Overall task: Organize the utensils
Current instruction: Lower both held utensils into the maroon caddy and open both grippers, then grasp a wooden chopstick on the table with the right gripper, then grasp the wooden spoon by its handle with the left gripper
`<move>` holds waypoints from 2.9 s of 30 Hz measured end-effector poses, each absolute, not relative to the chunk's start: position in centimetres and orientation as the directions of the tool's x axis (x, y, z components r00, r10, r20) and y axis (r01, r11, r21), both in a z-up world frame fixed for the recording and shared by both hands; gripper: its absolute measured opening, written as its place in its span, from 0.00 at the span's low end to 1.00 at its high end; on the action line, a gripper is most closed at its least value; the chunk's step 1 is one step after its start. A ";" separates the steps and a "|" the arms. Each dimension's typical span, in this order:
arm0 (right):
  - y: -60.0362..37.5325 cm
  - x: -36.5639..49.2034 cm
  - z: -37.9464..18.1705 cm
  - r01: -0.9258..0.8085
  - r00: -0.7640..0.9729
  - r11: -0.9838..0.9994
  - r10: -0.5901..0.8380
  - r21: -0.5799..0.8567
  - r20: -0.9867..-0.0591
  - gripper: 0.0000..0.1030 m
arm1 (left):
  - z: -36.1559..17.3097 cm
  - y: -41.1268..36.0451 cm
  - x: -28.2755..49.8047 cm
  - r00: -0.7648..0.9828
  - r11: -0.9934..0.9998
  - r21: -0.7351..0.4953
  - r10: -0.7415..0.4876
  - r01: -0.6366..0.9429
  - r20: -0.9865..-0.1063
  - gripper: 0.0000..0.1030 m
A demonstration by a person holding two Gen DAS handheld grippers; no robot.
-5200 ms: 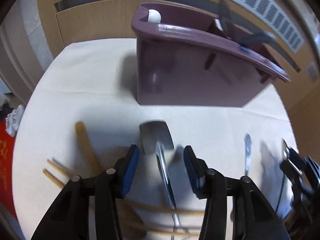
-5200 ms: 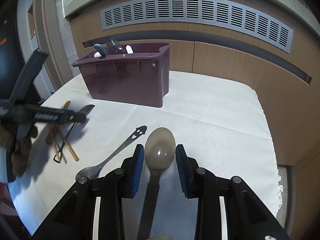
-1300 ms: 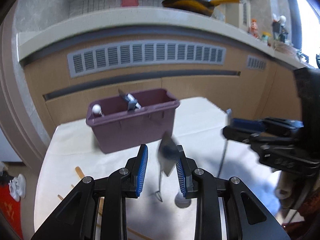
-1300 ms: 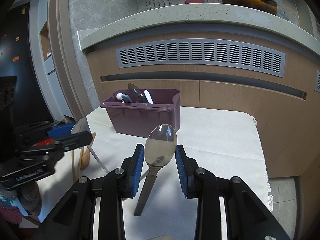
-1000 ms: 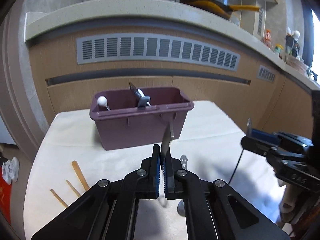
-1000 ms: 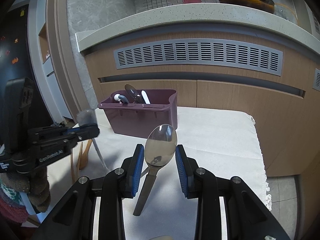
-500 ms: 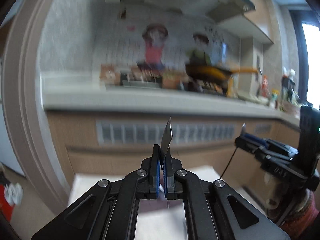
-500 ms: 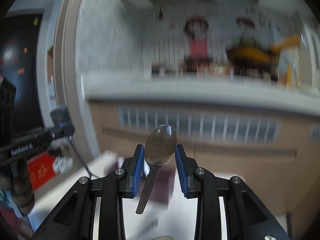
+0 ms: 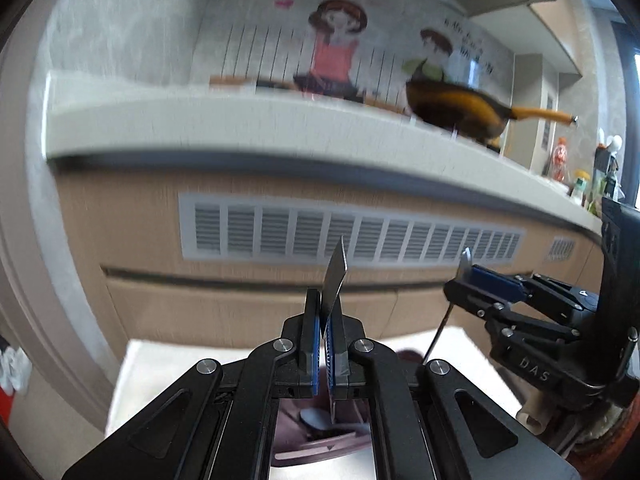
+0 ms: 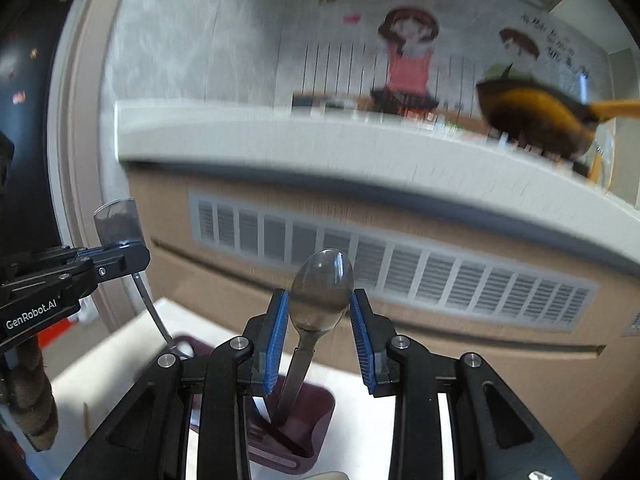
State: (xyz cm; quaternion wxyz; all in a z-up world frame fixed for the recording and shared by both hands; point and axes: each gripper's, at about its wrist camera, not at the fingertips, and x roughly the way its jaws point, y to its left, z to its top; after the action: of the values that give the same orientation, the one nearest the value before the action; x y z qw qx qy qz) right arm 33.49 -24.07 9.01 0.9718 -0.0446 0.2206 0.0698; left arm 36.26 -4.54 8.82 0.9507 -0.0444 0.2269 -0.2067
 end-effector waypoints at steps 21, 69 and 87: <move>-23.4 23.4 1.6 -0.380 0.664 0.915 0.374 0.138 -0.648 0.48 | 1.2 4.8 27.6 0.741 0.972 -0.201 -0.223 0.120 -0.633 0.53; -26.9 21.6 -6.0 -0.252 0.581 0.951 0.298 0.180 -0.758 0.05 | -8.5 -3.4 31.0 0.510 0.969 -0.146 -0.229 0.198 -0.829 0.53; -27.1 21.5 -7.1 -0.232 0.583 0.954 0.291 0.188 -0.758 0.06 | -8.3 -6.2 28.4 0.452 0.937 -0.088 -0.243 0.337 -0.858 0.53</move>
State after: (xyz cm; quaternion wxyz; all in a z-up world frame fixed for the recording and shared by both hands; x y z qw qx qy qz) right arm 21.53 -27.15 -7.12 0.8891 0.0341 0.4321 0.1473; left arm 28.36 -6.16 -8.35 0.8506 0.0473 0.4951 -0.1705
